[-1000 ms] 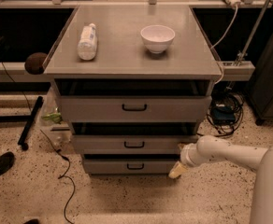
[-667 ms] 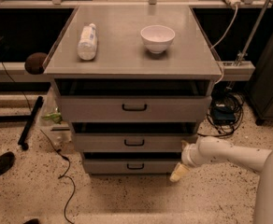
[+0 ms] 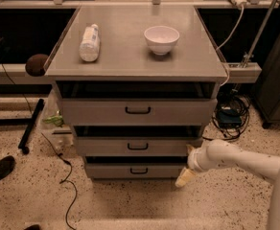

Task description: Close middle drawer

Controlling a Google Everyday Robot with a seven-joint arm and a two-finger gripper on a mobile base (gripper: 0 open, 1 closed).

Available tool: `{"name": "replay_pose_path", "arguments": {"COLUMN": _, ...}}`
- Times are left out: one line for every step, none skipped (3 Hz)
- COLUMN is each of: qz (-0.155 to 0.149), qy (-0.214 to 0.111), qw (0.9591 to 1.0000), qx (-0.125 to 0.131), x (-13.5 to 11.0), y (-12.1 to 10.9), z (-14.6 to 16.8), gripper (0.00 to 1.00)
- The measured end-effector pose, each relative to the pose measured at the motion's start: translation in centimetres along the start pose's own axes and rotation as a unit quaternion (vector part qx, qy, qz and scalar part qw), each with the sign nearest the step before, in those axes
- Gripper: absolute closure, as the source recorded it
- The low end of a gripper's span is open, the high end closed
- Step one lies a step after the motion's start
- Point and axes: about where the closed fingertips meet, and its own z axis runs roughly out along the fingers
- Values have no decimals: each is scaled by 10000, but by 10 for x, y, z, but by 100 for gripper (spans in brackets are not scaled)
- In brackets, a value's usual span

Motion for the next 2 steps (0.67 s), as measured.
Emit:
{"name": "replay_pose_path", "arguments": {"qz": -46, "qy": -288, "qw": 9994, "qx": -159, "x": 10, "y": 1, "z": -31, "gripper": 0}}
{"name": "replay_pose_path", "arguments": {"qz": 6, "qy": -425, "qw": 9990, "qx": -142, "x": 32, "y": 3, "z": -71, "gripper": 0}}
